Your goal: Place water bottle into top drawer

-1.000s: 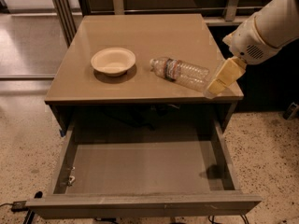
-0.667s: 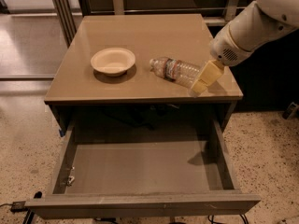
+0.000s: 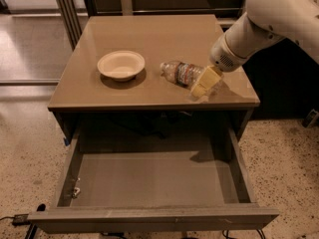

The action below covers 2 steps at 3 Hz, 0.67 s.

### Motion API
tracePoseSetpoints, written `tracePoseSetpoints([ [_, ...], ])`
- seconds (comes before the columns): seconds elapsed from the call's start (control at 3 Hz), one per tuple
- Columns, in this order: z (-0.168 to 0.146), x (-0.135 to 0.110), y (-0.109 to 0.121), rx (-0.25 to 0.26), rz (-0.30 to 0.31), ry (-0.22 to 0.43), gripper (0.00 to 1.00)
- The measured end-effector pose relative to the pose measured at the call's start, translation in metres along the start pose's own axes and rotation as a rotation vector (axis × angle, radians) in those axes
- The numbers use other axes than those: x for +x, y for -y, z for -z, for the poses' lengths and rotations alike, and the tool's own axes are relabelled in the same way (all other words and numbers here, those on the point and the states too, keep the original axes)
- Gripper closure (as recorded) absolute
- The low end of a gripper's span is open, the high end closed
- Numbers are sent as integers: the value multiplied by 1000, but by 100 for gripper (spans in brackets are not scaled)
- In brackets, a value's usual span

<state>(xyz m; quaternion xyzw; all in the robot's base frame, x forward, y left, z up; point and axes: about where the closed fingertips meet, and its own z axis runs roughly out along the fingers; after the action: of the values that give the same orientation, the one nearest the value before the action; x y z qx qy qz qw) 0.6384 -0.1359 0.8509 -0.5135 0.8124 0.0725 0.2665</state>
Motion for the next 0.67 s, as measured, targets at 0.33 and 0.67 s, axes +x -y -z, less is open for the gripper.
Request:
tracePoseSetpoints([
  [0.33, -17, 6, 6, -8, -31, -10, 0],
  [0.67, -18, 6, 6, -9, -32, -10, 18],
])
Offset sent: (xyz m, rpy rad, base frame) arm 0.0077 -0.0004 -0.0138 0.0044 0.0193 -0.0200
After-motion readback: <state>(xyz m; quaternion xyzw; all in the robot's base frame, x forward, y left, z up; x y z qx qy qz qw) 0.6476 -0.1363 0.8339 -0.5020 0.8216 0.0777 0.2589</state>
